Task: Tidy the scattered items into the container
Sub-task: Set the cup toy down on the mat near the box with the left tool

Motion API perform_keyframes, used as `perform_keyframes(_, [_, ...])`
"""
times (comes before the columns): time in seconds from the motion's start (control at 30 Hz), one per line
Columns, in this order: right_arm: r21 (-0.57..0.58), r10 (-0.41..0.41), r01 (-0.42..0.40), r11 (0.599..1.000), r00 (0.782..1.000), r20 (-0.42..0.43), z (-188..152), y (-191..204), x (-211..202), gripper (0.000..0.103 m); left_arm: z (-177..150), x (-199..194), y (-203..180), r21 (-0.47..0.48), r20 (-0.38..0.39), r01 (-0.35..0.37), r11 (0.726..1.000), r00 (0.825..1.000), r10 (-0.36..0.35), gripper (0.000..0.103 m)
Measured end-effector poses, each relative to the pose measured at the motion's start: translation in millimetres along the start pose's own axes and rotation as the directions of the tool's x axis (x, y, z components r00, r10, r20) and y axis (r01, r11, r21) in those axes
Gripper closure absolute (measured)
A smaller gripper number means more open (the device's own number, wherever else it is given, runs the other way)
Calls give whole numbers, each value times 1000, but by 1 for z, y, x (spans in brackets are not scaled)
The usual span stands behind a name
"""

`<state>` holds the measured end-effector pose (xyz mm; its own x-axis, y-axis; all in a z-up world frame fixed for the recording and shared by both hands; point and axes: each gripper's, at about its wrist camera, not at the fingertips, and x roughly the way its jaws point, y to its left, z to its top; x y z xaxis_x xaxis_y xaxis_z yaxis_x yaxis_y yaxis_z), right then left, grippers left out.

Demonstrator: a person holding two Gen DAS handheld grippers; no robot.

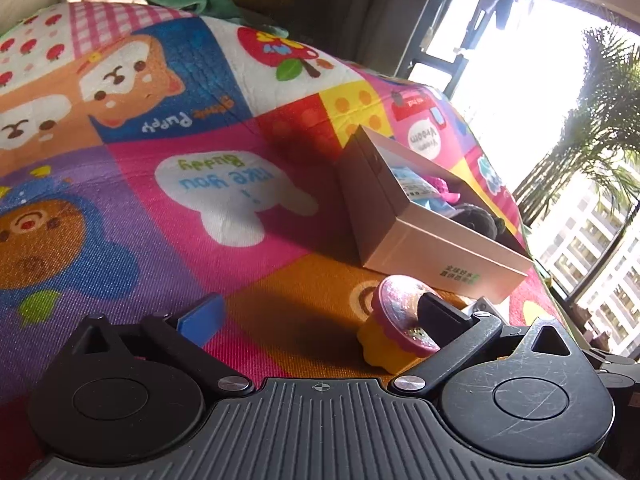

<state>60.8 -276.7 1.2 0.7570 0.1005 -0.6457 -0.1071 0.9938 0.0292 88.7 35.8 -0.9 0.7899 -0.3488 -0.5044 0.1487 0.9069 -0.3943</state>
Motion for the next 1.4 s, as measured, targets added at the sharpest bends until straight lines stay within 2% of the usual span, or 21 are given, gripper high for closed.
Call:
perform_keyframes(0.27, [-3, 6, -6, 1000, 1000, -2, 1, 0, 1, 0, -2, -2, 5, -43, 24, 21, 999, 1000, -20, 0])
perform_keyframes(0.73, [15, 19, -19, 1000, 1000, 11, -1, -1, 1, 0, -2, 0, -1, -13, 16, -6, 1000, 1000, 6, 0])
perform_keyframes(1.07, [-20, 19, -20, 1000, 999, -30, 3, -1, 2, 0, -2, 0, -1, -17, 14, -9, 1000, 1000, 9, 0])
perform_keyframes(1.4, [0, -1, 1, 1000, 1000, -31, 2, 2, -4, 0, 12, 1, 0, -2, -79, -4, 1000, 997, 4, 0])
